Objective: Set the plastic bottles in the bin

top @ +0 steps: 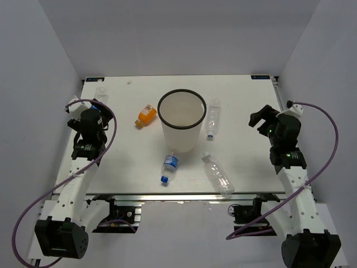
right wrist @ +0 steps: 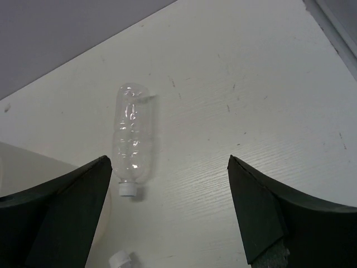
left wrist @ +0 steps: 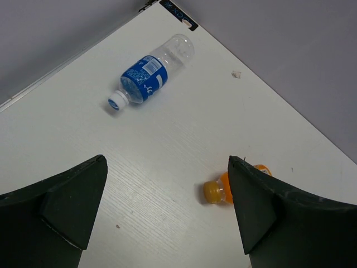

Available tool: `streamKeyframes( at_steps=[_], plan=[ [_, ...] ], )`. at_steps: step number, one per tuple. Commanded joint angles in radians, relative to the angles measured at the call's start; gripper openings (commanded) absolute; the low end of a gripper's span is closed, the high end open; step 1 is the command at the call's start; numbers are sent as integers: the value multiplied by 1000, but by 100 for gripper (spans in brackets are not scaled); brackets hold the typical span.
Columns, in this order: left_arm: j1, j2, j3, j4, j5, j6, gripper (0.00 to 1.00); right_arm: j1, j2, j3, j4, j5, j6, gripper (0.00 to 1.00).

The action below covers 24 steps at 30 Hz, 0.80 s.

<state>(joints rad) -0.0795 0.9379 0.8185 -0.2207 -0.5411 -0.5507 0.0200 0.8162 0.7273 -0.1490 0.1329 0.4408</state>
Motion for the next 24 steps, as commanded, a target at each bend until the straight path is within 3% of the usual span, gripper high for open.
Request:
streamKeyframes(
  at_steps=[1, 3, 5, 9, 17, 20, 24],
  plan=[
    [4, 18, 34, -34, -22, -8, 98, -2, 1, -9, 124, -126, -36, 89],
    [4, 24, 34, -26, -10, -8, 98, 3, 53, -17, 219, -293, -63, 89],
    [4, 35, 28, -19, 10, -3, 98, 35, 153, 12, 238, -334, -65, 89],
    [4, 52, 21, -20, 46, 17, 98, 190, 378, 128, 244, -231, -119, 89],
    [4, 50, 1, 0, 102, 32, 98, 225, 936, 457, 209, -262, 5, 89],
    [6, 50, -15, 0, 124, 41, 98, 230, 1105, 607, 101, -239, 25, 89],
    [4, 62, -16, 15, 187, 70, 98, 238, 1216, 662, 108, -181, 59, 89]
  ],
)
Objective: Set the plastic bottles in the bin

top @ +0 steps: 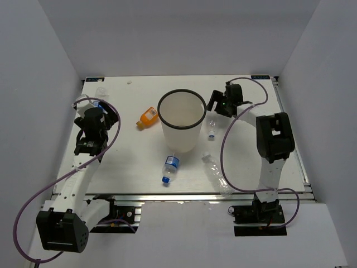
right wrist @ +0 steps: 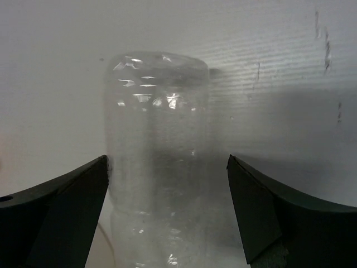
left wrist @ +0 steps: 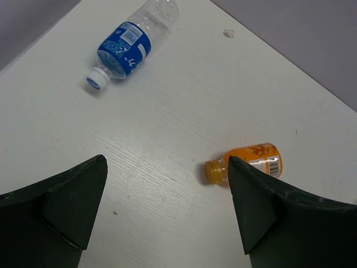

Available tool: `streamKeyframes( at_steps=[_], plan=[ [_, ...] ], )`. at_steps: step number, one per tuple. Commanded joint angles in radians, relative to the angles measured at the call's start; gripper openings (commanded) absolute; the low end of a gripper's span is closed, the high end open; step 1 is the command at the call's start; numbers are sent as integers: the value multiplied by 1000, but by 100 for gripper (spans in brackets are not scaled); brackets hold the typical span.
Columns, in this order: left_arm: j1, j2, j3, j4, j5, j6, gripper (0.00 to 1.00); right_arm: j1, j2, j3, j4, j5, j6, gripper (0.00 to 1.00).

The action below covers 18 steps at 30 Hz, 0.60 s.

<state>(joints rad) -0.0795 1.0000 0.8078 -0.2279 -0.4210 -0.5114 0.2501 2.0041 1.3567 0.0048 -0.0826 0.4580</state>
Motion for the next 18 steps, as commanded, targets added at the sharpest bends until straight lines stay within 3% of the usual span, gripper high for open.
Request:
streamKeyframes(
  at_steps=[1, 3, 6, 11, 18],
  plan=[
    [4, 9, -2, 21, 74, 34, 98, 8, 62, 53, -60, 35, 48, 88],
    [4, 17, 2, 18, 79, 36, 98, 9, 84, 68, -91, 40, 53, 85],
    [4, 26, 1, 25, 96, 40, 98, 8, 96, 105, -126, 32, 64, 65],
    [4, 38, 5, 25, 123, 51, 98, 9, -16, 226, -180, 34, 13, 38],
    [4, 66, 4, 38, 151, 56, 98, 18, -267, 386, -172, -120, -77, 34]
  ],
)
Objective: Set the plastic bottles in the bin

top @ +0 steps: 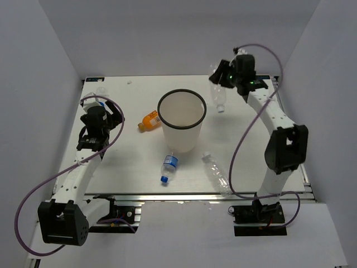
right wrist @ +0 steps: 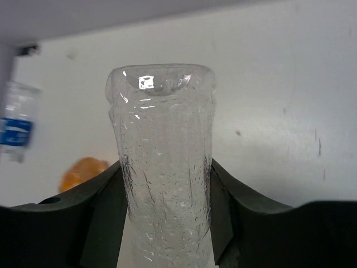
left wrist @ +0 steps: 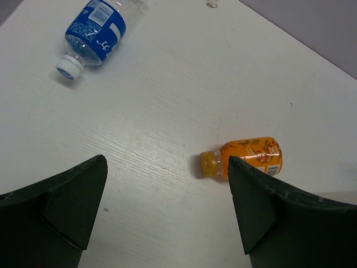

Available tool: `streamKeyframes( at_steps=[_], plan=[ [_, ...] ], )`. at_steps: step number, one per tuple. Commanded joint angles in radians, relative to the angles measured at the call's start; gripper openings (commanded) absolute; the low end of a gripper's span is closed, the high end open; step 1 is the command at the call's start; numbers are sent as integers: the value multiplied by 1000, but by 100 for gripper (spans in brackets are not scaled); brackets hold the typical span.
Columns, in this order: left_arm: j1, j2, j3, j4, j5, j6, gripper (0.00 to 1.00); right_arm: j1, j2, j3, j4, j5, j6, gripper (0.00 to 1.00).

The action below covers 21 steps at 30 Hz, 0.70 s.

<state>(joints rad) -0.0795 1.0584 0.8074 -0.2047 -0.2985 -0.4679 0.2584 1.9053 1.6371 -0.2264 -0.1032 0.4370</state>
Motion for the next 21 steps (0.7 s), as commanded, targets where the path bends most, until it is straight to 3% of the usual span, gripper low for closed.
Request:
streamKeyframes(
  at_steps=[1, 8, 14, 19, 21],
  plan=[
    [4, 14, 7, 13, 30, 12, 98, 18, -216, 109, 74, -127, -67, 34],
    [4, 48, 12, 17, 54, 24, 98, 192, -295, 106, 183, -401, -176, 38],
    [4, 126, 35, 24, 93, 32, 98, 309, -233, 78, 285, -486, -228, 44],
    [4, 202, 79, 5, 153, 5, 98, 312, -140, 128, 337, -589, -244, 56],
    [4, 238, 98, 1, 165, -26, 98, 312, -127, 150, 322, -586, -253, 69]
  ],
)
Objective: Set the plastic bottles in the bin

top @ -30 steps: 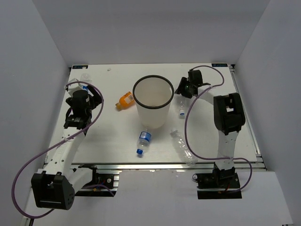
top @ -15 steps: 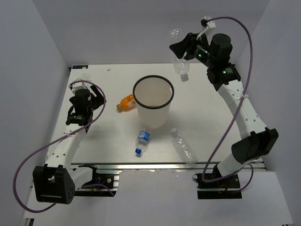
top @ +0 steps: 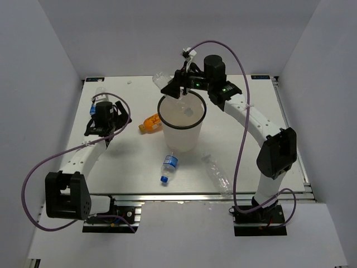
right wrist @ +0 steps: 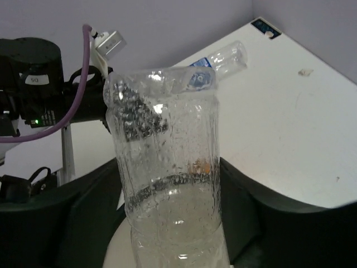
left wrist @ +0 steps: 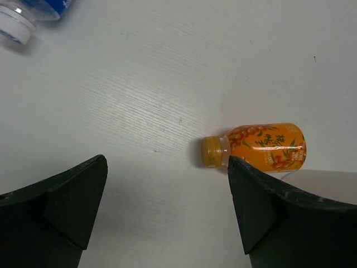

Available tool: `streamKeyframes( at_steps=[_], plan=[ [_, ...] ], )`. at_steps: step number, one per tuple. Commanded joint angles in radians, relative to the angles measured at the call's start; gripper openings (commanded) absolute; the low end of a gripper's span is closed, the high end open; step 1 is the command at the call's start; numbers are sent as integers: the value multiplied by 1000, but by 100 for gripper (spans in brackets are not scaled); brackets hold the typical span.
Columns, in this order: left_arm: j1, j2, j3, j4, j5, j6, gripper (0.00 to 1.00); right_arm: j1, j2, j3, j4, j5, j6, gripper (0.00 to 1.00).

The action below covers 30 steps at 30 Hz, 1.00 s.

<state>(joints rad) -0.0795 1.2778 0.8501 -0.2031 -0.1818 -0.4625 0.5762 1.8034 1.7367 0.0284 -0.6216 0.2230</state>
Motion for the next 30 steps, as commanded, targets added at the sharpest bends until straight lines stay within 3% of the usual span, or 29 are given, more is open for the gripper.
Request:
streamKeyframes(
  at_steps=[1, 3, 7, 10, 14, 16, 18, 22, 26, 30],
  plan=[
    [4, 28, 59, 2, 62, -39, 98, -7, -30, 44, 73, -64, -39, 73],
    [4, 63, 78, -2, 53, -89, 98, -6, -61, -5, 102, -53, -30, 83],
    [4, 138, 141, -15, 145, -68, 98, -13, -118, -55, 154, -30, -10, 89],
    [4, 164, 158, 43, 304, 59, 98, -27, -148, -26, 88, -56, -10, 89],
    [4, 210, 101, 194, 578, 370, 98, -64, -212, -81, 59, -105, 27, 89],
    [4, 273, 87, 279, 622, 457, 98, -93, -242, -117, 73, -159, 38, 89],
    [6, 346, 130, 252, 682, 534, 98, -107, -282, -164, 88, -191, 41, 89],
    [4, 572, 343, 33, 766, 642, 98, -133, -344, -218, 65, -220, 21, 89],
    [6, 785, 507, -37, 812, 640, 98, -138, -423, -281, 61, -216, -14, 89],
    [1, 873, 636, -101, 829, 637, 98, -142, -476, -327, 59, -179, -42, 88]
  ],
)
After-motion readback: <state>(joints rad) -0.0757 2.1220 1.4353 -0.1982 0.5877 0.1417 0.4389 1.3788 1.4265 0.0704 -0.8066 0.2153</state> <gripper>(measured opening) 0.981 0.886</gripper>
